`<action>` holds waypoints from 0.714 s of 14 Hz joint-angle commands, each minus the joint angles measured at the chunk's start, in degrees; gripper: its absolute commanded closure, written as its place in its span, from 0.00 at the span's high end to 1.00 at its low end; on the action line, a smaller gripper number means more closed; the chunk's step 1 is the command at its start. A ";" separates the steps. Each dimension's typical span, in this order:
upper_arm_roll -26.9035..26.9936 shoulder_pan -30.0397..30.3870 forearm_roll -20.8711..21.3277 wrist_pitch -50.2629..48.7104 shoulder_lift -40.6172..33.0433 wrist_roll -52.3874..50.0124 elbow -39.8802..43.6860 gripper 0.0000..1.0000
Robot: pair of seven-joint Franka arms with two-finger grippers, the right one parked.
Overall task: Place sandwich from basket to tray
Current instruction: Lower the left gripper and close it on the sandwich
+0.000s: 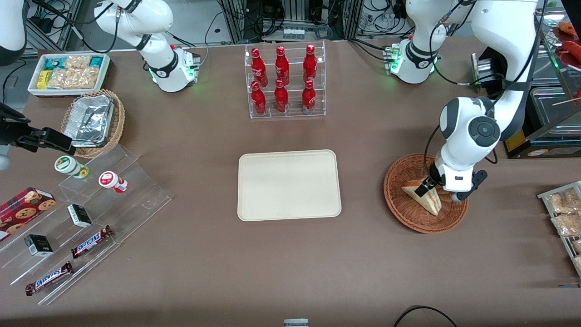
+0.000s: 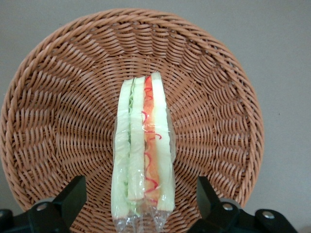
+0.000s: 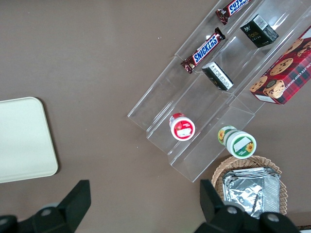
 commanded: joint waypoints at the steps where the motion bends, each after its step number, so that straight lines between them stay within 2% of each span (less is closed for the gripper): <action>1: 0.11 -0.32 1.29 3.16 2.04 -1.90 -0.24 1.00; 3: 0.11 -0.50 1.29 3.44 2.83 -1.99 0.02 0.98; 4: 0.11 -0.50 1.29 3.44 2.83 -1.99 0.02 0.84; 5: 0.11 -0.59 1.29 3.44 2.92 -1.91 0.02 0.62; 8: 0.02 -1.02 1.38 3.00 3.36 -1.29 0.20 0.09; 9: 0.11 -1.11 1.55 2.74 3.27 -1.20 0.11 0.00; 10: 0.11 -1.12 2.34 1.95 3.01 -1.20 0.29 0.00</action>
